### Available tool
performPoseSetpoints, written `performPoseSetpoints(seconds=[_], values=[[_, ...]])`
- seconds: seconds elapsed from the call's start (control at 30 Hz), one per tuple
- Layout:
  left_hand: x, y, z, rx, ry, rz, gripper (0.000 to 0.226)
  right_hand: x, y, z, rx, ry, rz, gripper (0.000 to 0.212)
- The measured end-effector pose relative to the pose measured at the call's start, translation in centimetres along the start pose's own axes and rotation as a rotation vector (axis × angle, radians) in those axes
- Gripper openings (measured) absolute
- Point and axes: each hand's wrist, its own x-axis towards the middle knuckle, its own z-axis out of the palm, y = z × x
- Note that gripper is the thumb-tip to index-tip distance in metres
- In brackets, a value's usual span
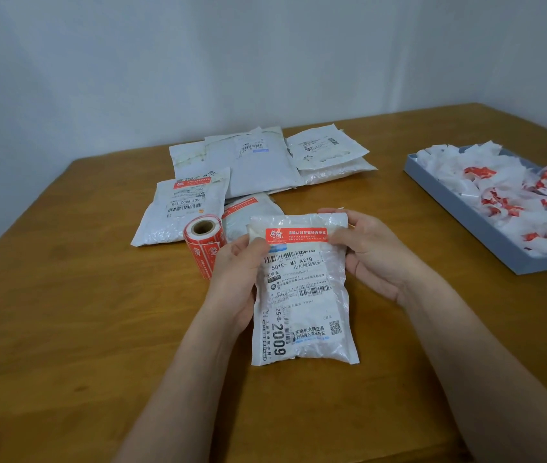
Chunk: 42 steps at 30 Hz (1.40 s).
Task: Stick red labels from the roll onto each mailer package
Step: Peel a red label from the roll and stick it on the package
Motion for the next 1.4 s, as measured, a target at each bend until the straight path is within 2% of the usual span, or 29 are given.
performPoseSetpoints(seconds=[0.1, 0.27, 0.5, 0.67, 0.83, 1.07, 1.27, 1.4], values=[[-0.1, 0.2, 0.3, -0.024, 0.034, -0.037, 0.025, 0.0, 0.0, 0.1, 0.002, 0.004, 0.012, 0.03], [-0.2, -0.1, 0.3, -0.025, 0.045, 0.037, 0.032, 0.1, 0.4, 0.4, 0.003, -0.002, 0.021, 0.022], [-0.2, -0.6, 0.7, 0.067, 0.104, 0.145, 0.015, 0.6, 1.1, 0.6, -0.083, 0.033, -0.031, 0.02], [0.1, -0.7, 0.8, 0.099, 0.091, 0.151, 0.018, 0.7, 0.9, 0.1, -0.068, 0.038, -0.043, 0.027], [0.0, -0.7, 0.5, 0.141, 0.011, 0.155, 0.022, 0.8, 0.9, -0.5, -0.099, 0.063, -0.041, 0.033], [0.1, -0.5, 0.7, -0.027, 0.02, 0.035, 0.009, 0.9, 0.9, -0.4, -0.031, 0.11, -0.039, 0.029], [0.1, -0.8, 0.5, -0.022, 0.034, 0.06, 0.016, 0.8, 0.8, -0.4, 0.002, 0.077, 0.011, 0.034], [0.4, -1.0, 0.6, 0.01, 0.028, 0.083, 0.016, 1.1, 1.1, -0.2, -0.107, 0.164, -0.042, 0.035]])
